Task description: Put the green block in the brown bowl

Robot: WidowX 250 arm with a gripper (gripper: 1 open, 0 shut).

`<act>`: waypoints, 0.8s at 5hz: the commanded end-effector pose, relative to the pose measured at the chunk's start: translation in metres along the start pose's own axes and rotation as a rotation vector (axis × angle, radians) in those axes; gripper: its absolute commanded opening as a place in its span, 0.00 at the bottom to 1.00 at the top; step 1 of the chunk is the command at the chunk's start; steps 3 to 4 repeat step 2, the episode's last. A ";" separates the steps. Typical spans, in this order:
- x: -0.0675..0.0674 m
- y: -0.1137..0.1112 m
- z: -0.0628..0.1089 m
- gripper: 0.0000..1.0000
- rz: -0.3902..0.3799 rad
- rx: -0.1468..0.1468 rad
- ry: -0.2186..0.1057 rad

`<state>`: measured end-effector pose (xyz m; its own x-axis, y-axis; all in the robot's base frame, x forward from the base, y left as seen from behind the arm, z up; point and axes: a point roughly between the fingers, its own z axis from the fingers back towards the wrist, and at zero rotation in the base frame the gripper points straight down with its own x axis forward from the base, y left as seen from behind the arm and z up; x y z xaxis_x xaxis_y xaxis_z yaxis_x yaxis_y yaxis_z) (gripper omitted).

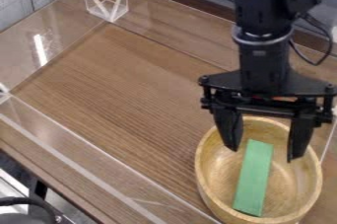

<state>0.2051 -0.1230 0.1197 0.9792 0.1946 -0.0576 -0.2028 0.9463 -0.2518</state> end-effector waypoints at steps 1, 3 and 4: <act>0.000 -0.004 0.006 1.00 -0.028 -0.025 -0.022; -0.004 0.000 0.002 1.00 -0.038 -0.025 -0.011; -0.004 0.000 0.002 1.00 -0.038 -0.025 -0.011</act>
